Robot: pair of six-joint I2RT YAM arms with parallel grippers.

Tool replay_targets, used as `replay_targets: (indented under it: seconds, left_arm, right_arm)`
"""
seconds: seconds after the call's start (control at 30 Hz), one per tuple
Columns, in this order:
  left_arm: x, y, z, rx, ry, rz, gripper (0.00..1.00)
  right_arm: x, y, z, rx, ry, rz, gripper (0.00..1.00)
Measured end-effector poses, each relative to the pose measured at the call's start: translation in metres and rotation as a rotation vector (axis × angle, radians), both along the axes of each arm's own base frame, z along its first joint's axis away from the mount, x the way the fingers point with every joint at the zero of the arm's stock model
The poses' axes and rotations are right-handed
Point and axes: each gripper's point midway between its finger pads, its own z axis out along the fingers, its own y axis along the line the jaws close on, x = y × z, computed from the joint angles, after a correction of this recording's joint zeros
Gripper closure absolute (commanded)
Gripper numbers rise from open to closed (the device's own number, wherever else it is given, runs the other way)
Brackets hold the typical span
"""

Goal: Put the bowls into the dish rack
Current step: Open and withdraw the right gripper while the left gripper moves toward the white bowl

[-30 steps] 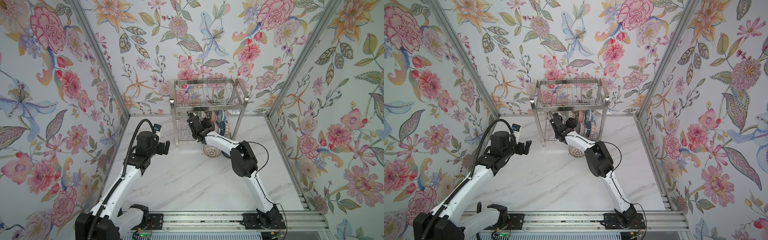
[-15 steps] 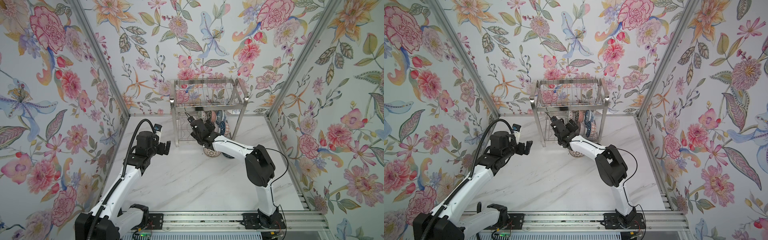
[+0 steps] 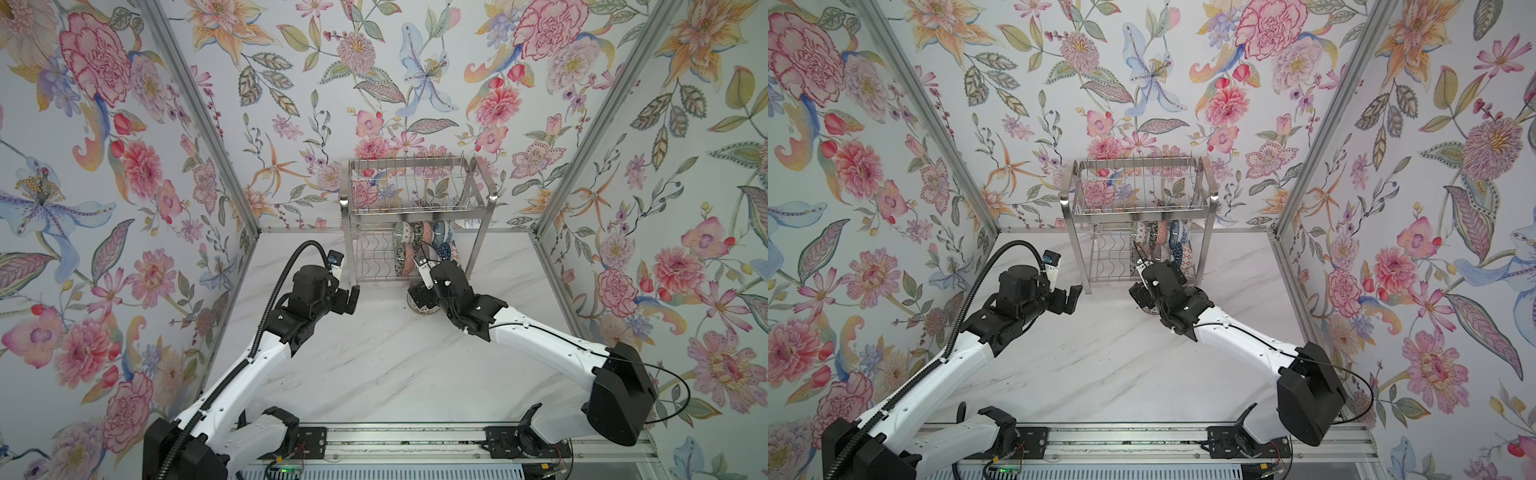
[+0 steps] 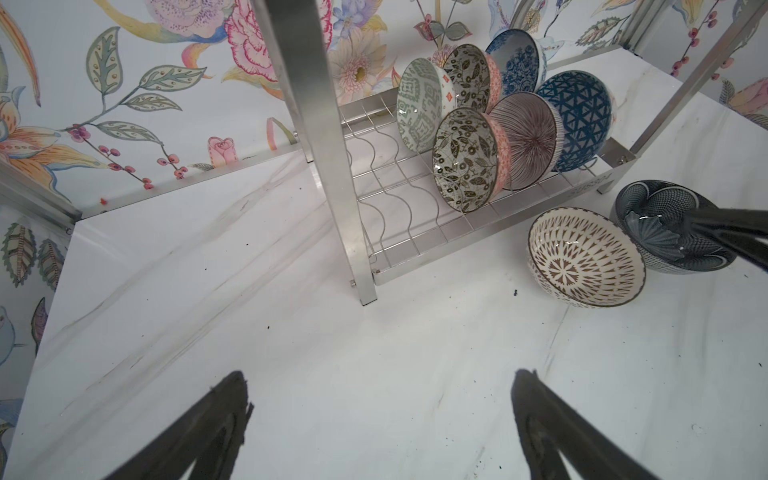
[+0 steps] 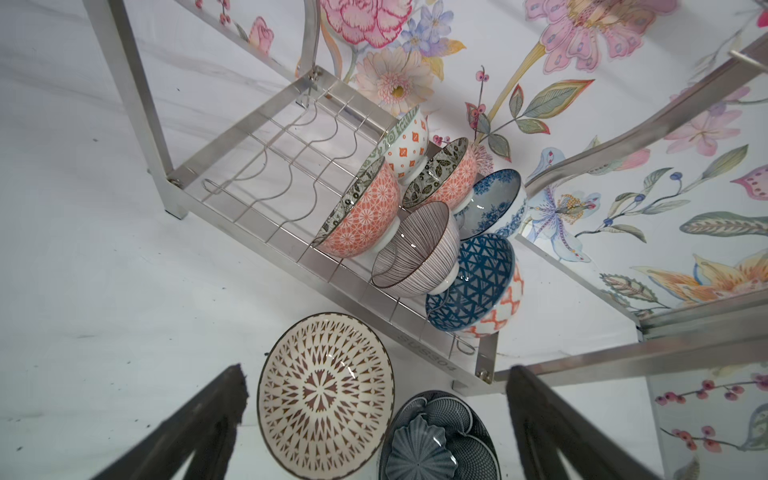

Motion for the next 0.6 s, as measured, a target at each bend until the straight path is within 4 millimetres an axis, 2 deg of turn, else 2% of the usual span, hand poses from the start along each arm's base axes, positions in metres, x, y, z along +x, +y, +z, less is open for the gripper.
replay_targets:
  seconds: [0.13, 0.3, 0.4, 0.6]
  left_arm:
    - [0.002, -0.022, -0.009, -0.023, 0.007, -0.019, 0.01]
    - [0.005, -0.050, -0.034, -0.032, 0.046, -0.047, 0.01]
    - [0.009, -0.062, -0.048, -0.039, 0.065, -0.057, 0.01]
    - [0.019, -0.084, -0.080, -0.043, 0.118, -0.071, 0.01]
  right_arm:
    - [-0.005, -0.027, 0.020, 0.102, -0.003, -0.031, 0.01]
    - [-0.006, -0.076, 0.019, 0.178, 0.025, -0.121, 0.01]
    - [-0.009, -0.089, 0.015, 0.184, 0.045, -0.145, 0.01]
    - [-0.010, -0.101, 0.009, 0.177, 0.076, -0.164, 0.01]
